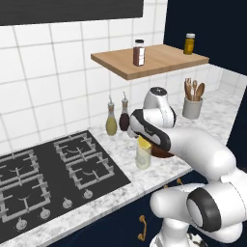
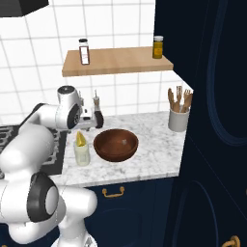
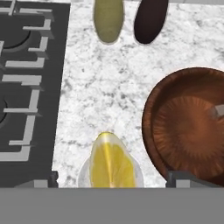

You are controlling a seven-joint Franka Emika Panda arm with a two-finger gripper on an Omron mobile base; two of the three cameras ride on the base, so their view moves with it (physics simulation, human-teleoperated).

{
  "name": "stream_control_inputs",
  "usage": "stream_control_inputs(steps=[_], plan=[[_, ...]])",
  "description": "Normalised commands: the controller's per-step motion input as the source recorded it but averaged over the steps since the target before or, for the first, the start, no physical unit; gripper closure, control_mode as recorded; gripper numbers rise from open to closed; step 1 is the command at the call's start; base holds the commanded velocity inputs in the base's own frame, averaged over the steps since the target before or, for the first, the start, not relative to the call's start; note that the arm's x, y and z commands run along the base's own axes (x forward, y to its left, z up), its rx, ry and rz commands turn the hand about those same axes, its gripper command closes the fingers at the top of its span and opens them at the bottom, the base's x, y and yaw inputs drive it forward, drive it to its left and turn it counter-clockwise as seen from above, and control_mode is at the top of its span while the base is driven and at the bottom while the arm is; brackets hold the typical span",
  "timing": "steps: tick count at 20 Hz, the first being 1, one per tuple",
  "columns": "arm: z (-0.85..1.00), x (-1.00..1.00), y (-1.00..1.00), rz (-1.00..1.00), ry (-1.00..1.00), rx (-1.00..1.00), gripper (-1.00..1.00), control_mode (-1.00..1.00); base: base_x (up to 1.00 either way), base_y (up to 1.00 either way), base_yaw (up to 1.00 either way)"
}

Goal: Grab a lemon wedge from the fridge and one ice cube from the ice bowl, and put them in the glass of lemonade.

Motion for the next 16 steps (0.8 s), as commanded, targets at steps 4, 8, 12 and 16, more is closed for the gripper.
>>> stream_control_inputs(steps=[4,8,12,16], plan=[[0.06,-0.35,-0.04,0.0,-0.12,0.04,-1.0,-1.0,0.0,0.0,0.0],[0.08,-0.44,0.0,0.0,-0.12,0.04,-1.0,-1.0,0.0,0.0,0.0],[0.15,-0.58,-0.17,0.0,-0.09,0.1,-1.0,-1.0,0.0,0.0,0.0],[0.18,-0.64,-0.45,-0.01,-0.04,0.16,-1.0,-1.0,0.0,0.0,0.0]])
